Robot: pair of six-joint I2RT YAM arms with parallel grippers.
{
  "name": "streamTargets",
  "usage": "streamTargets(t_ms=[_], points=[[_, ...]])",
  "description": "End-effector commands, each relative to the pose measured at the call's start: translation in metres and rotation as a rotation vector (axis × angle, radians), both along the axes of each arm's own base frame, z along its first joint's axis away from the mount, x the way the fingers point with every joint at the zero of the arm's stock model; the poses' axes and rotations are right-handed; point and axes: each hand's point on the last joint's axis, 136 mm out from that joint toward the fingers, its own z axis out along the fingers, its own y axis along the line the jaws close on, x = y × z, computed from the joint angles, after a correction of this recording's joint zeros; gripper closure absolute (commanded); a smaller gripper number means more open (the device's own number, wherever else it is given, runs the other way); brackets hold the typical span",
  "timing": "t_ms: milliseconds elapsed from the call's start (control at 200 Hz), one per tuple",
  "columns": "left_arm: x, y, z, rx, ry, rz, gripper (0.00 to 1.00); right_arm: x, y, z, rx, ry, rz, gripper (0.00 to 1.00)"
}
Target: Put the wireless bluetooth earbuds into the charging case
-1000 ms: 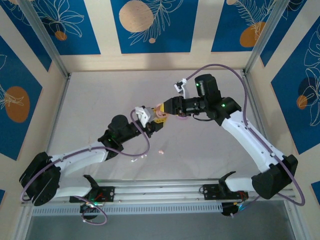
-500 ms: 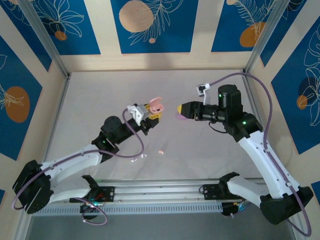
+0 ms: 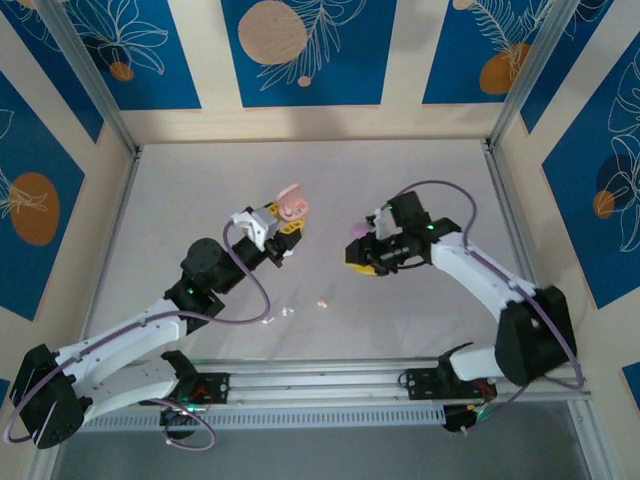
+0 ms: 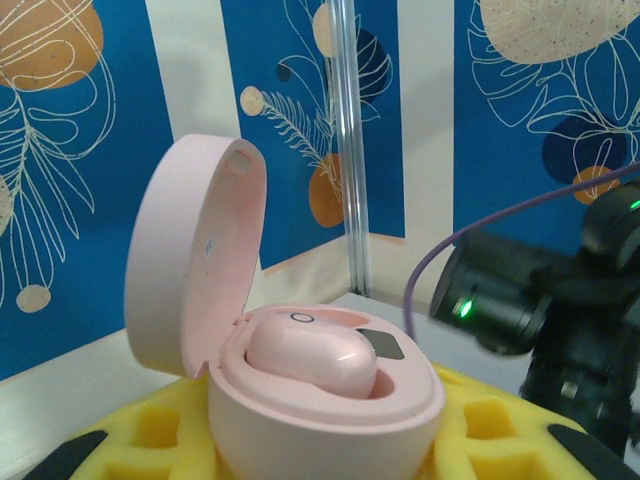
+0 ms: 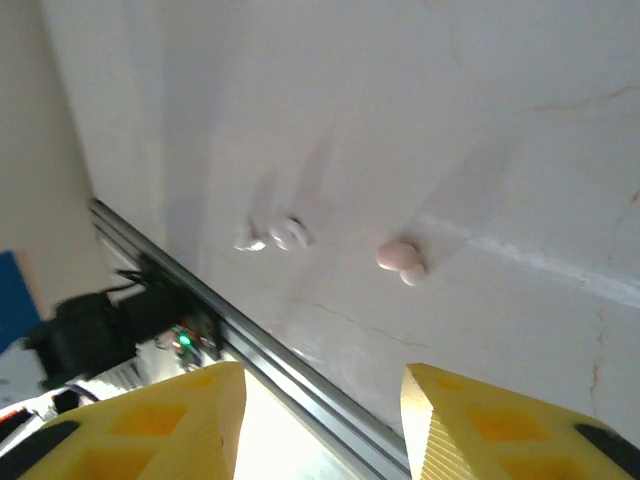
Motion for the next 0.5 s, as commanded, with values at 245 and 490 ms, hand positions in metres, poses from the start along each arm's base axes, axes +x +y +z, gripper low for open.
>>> streamTargets(t_ms=[245,490], points=[[-0.009,0.012,0.012,-0.011,-0.032,0.025,0.78,-0.006,0.039,-0.047,-0.172,-0.022,0.291,0.53],[-0.012,0.020,0.019,-0.007,-0.056,0.050,0.78,-0.010,0.037,-0.072,-0.402,-0.121,0.478,0.50]])
